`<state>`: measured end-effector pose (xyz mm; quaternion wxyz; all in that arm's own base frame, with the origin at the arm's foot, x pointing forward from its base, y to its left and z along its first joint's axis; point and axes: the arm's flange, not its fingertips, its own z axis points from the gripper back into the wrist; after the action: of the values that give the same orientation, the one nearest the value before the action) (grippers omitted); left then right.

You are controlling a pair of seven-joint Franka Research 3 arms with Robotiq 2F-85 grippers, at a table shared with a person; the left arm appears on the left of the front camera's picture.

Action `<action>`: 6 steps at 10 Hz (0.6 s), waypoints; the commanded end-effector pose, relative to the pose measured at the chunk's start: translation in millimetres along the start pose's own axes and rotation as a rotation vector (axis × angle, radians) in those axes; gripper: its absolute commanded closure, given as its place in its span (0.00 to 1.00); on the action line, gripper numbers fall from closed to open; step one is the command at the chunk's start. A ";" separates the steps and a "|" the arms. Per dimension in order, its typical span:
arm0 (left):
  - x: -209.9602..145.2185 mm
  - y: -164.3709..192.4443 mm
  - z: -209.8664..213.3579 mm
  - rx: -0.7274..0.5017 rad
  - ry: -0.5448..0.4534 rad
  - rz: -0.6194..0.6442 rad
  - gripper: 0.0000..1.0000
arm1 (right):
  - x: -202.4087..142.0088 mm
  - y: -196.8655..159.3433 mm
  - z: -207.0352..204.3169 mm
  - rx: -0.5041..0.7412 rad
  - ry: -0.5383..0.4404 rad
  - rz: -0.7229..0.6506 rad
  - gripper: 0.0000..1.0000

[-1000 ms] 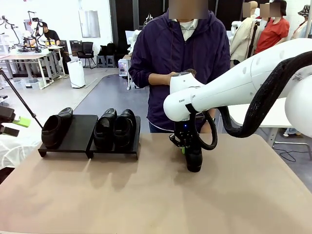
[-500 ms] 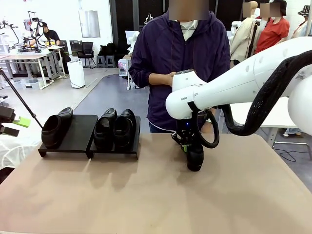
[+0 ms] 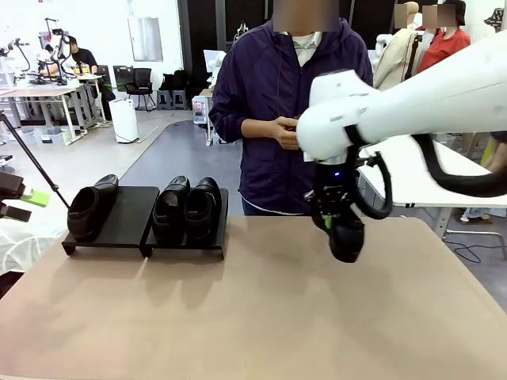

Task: Organize the shoes by placing them on the stand.
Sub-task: Pick up one Shoe and place it in the middle of the table.

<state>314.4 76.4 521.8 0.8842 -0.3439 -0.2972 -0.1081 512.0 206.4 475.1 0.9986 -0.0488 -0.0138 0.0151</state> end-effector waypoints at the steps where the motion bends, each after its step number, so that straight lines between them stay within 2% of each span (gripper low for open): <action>1: -2.7 -1.4 1.3 0.001 0.007 0.005 0.00 | -76.7 -29.4 9.4 0.030 0.026 -0.068 1.00; 3: -2.7 -1.4 1.3 0.001 0.007 0.005 0.00 | -127.1 -47.8 7.1 0.030 0.014 -0.098 1.00; 4: -2.7 -1.4 1.3 0.001 0.007 0.005 0.00 | -135.5 -53.2 6.1 0.051 0.005 -0.088 1.00; 5: -2.7 -1.4 1.3 0.001 0.007 0.005 0.00 | -119.7 -52.3 5.4 0.050 0.014 -0.085 1.00; 6: -2.7 -1.4 1.3 0.001 0.007 0.005 0.00 | -131.5 -50.9 4.7 0.015 0.040 -0.087 1.00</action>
<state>314.2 76.4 521.7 0.8842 -0.3440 -0.2971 -0.1081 374.9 146.9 478.9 0.9985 -0.0408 0.0041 -0.0349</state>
